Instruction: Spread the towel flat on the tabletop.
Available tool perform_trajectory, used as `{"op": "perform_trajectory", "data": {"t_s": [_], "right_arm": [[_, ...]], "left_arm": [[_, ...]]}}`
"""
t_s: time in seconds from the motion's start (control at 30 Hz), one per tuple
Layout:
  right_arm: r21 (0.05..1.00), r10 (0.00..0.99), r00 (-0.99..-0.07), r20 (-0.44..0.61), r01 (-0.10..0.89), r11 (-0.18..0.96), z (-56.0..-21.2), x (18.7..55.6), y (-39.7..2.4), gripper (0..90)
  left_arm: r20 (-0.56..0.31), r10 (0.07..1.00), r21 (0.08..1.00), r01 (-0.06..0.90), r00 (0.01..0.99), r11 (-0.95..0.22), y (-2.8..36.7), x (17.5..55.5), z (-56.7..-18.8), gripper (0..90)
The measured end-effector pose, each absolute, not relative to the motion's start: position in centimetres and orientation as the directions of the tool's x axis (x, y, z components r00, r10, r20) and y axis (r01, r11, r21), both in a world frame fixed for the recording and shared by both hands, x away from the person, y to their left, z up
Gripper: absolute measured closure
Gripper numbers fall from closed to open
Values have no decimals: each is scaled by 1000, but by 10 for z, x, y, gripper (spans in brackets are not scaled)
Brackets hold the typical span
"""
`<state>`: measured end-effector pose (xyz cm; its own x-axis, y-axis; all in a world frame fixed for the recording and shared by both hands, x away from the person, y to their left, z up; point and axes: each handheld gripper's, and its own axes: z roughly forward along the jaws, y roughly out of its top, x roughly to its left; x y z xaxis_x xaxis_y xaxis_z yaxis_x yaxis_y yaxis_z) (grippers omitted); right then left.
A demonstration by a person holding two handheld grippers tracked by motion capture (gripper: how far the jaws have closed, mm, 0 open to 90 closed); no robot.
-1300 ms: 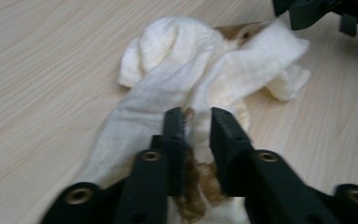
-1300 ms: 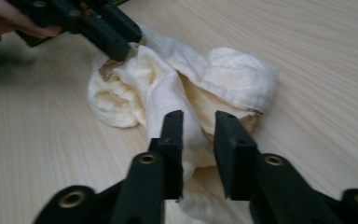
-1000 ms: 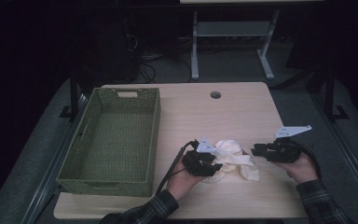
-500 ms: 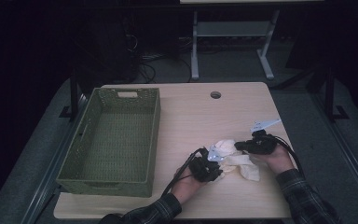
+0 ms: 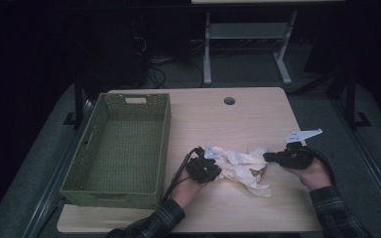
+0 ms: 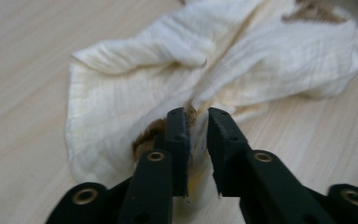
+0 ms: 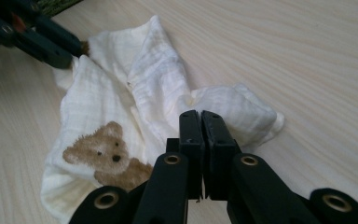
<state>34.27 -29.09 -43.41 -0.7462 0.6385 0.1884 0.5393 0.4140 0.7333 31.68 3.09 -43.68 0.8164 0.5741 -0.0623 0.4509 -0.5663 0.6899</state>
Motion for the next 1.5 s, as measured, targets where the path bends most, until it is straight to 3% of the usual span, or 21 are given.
{"op": "perform_trajectory", "data": {"t_s": [0.2,0.5,1.03,1.5], "right_arm": [[734,637,-747,192,540,412,-436,345,-290,872],[764,632,-752,190,517,385,-423,353,-284,866],[788,676,-724,140,495,366,-414,413,-253,863],[770,747,-645,163,557,313,-433,464,-245,888]], "left_arm": [[-67,574,721,437,816,-537,28,328,-424,667],[-83,554,724,432,828,-538,8,348,-434,550],[-50,554,675,437,831,-595,8,355,-453,554],[-46,559,658,447,828,-607,5,353,-464,580]]}}
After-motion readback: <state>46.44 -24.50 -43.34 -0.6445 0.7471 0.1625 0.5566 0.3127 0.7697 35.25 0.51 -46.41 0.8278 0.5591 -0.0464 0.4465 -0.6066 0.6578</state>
